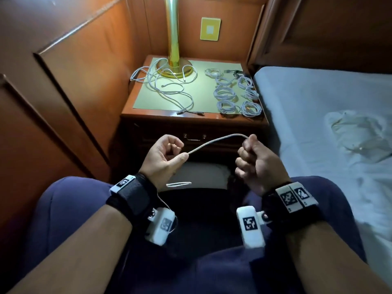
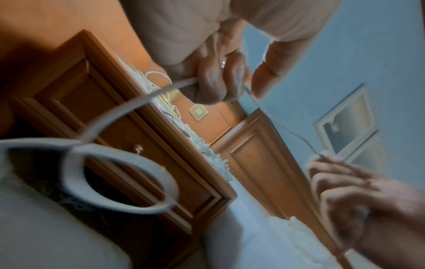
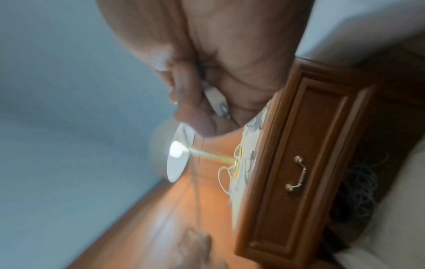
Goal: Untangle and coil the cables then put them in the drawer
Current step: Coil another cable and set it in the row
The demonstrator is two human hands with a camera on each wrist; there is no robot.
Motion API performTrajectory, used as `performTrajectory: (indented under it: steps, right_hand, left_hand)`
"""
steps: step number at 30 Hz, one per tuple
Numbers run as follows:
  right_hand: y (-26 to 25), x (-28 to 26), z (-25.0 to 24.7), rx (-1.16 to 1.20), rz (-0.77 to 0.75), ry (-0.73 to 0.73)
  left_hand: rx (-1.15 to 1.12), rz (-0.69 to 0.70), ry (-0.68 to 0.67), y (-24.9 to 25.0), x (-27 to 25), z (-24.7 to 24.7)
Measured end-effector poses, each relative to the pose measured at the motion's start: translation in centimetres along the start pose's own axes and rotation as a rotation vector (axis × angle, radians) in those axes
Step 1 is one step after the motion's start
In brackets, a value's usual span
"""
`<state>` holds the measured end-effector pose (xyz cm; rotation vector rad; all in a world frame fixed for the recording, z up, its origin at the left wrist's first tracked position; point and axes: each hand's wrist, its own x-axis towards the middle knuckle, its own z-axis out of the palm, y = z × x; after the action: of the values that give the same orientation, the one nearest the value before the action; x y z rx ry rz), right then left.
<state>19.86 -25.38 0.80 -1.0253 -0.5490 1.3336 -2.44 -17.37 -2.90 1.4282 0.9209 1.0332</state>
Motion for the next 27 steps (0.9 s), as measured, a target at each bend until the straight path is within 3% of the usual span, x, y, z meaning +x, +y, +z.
performTrajectory:
  steps: [4,7,10,13,15,17,20,27]
  right_hand:
    - [-1.6,0.6,-2.6,0.225,-0.045,0.233]
    - [-1.0,0.4,-3.1,0.199,-0.005,0.243]
    - [0.9,0.6,-2.1,-0.075,-0.017,0.178]
    - [3.0,0.5,-0.7,-0.452,-0.006,0.079]
    - [3.9,0.1,-0.3,-0.665,0.089,-0.061]
    - [4.2,-0.4,-0.2,-0.736,0.196,-0.151]
    - [3.9,-0.8,0.3,-0.663,0.242,-0.178]
    - [2.1,-0.6,0.8,-0.191,0.334,-0.071]
  left_hand:
    - [0.195,-0.080,-0.006,-1.6,0.1,-1.6]
    - [0.353,-0.101,-0.020,-2.1,-0.3,-1.0]
    - [0.474,-0.064,-0.118,-1.8,-1.4,1.2]
    - [0.398,-0.068,-0.276,-1.2,-2.3,3.1]
    - [0.316,0.000,-0.276,-0.8,-2.6,3.4]
    - [0.294,0.064,-0.193,-0.6,-2.3,3.0]
    - [0.323,0.038,-0.153,-1.0,-2.1,2.2]
    - [0.260,-0.026,-0.313,-1.0,-2.1,2.5]
